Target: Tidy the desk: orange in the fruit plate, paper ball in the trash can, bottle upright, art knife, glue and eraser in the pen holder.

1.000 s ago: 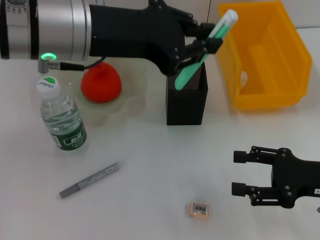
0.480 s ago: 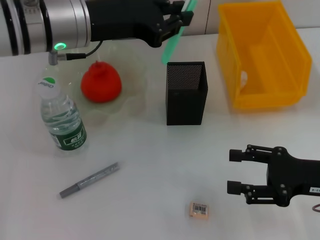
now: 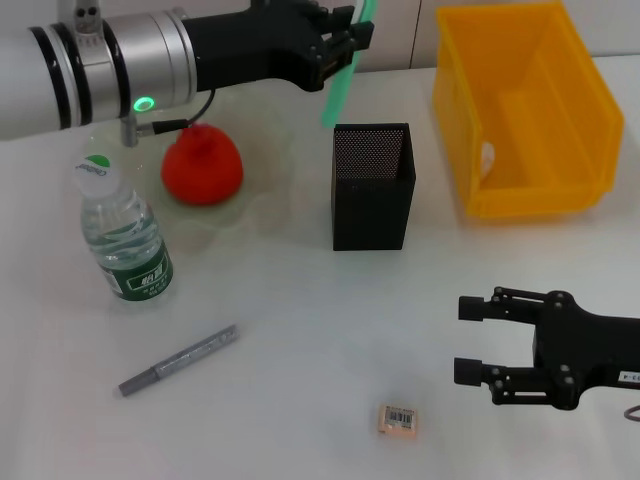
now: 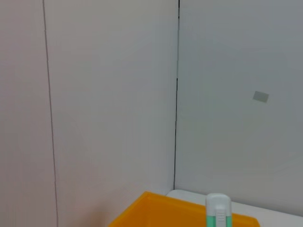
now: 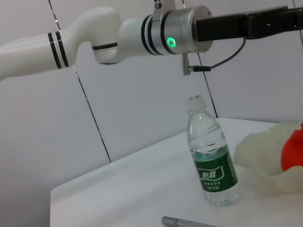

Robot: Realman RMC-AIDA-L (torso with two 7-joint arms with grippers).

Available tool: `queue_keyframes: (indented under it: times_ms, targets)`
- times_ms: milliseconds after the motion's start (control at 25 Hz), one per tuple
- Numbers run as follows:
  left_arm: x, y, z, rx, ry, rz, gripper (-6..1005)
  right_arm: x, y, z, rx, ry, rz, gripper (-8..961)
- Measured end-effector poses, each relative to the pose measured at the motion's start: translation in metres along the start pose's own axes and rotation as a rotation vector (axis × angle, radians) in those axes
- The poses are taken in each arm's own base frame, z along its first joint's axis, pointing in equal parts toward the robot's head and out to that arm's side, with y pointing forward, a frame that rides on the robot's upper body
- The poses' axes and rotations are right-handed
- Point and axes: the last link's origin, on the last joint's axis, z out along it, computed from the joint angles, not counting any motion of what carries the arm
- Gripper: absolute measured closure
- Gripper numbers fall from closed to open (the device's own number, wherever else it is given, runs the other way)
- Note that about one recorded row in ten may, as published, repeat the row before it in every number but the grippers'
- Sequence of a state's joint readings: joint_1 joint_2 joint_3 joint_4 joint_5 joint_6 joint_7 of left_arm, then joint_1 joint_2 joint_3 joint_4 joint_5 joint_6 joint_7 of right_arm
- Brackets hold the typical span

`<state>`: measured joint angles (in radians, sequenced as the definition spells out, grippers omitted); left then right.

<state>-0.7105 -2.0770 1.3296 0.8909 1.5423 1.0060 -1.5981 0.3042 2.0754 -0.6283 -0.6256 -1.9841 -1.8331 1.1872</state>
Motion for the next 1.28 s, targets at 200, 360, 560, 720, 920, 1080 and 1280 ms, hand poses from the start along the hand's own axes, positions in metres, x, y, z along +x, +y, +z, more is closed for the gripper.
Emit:
queue_keyframes:
  times_ms: [200, 360, 560, 720, 920, 1080, 1280]
  targets:
    - [-0.005, 0.009, 0.012, -0.011, -0.028, 0.018, 802, -0.001, -0.001, 0.000, 0.001, 0.001, -0.002, 190]
    - [-0.003, 0.011, 0.015, -0.013, -0.031, 0.029, 802, -0.001, -0.002, 0.001, 0.001, 0.002, -0.004, 190]
    - [-0.001, 0.015, 0.019, -0.013, -0.025, 0.034, 803, -0.001, -0.002, 0.002, 0.002, 0.005, -0.004, 190]
    - [-0.003, 0.019, 0.029, 0.005, -0.036, 0.046, 803, 0.000, -0.002, 0.002, 0.002, 0.008, -0.003, 190]
    - [-0.004, 0.022, 0.034, 0.020, -0.039, 0.047, 803, -0.001, -0.003, 0.003, -0.001, 0.009, -0.006, 190]
    - [-0.004, 0.021, 0.036, 0.041, -0.026, 0.033, 803, -0.001, -0.003, 0.003, -0.001, 0.009, -0.005, 191]
    - [-0.010, 0.026, 0.042, 0.061, -0.018, 0.027, 803, 0.000, -0.002, 0.002, 0.001, 0.010, -0.002, 191]
